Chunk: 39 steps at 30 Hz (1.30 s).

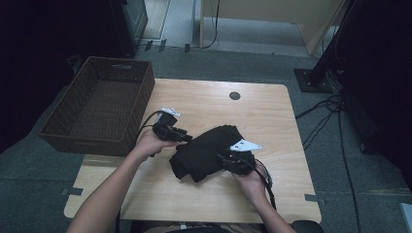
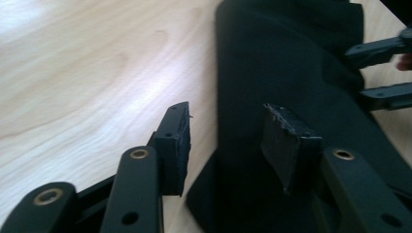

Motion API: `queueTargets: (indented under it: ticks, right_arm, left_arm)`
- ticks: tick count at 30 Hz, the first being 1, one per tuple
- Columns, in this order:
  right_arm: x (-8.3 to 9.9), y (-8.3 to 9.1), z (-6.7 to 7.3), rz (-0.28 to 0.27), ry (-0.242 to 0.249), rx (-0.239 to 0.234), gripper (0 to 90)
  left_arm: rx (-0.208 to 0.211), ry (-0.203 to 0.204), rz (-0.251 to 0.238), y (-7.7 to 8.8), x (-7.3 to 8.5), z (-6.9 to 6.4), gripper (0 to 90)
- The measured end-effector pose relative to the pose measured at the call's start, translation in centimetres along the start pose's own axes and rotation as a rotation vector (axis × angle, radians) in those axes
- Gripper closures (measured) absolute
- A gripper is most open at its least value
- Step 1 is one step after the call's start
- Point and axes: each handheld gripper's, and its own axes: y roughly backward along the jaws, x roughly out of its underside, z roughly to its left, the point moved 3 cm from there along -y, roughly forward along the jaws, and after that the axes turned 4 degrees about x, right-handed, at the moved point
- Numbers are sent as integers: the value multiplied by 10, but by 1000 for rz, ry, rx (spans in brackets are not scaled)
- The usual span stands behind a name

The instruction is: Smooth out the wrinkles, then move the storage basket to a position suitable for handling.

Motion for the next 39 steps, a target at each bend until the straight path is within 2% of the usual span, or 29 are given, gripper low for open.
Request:
queueTargets:
  ticks: [3, 7, 12, 17, 20, 21, 23, 26, 30, 34, 39]
  right_arm:
    - [4, -6, -2, 17, -4, 6, 584]
    - [6, -11, -5, -1, 11, 20, 584]
    - [3, -14, -10, -7, 7, 37, 586]
    - [-1, -18, -20, -13, 16, 42, 583]
    - [-3, -21, -29, -35, -11, 23, 573]
    - [-3, -21, -31, -42, -21, 8, 572]
    - [-2, -20, -31, -43, -21, 7, 567]
    - [-2, -21, -29, -42, 2, 19, 562]
    - [-1, -20, -30, -45, -19, 3, 546]
    - [-1, -21, -30, -49, -8, -7, 518]
    - [-1, -21, -31, -48, -9, -20, 511]
  left_arm:
    - [7, -10, 16, -9, 1, -4, 527]
    - [28, -14, 27, -20, 1, -10, 558]
    - [15, -24, 30, -30, -1, -12, 558]
    - [9, 6, 1, -37, -5, -11, 557]
    - [-2, 8, -7, -37, -7, -11, 527]
    - [-10, 12, -8, -36, -7, -11, 502]
    - [-22, 12, -11, -32, -8, -9, 461]
    - [-54, 0, 3, -27, -9, -8, 453]
    - [-75, 10, -27, -13, -14, -5, 443]
    - [-108, 6, -48, 5, -25, -1, 442]
    - [-173, 16, -81, 38, -37, 7, 441]
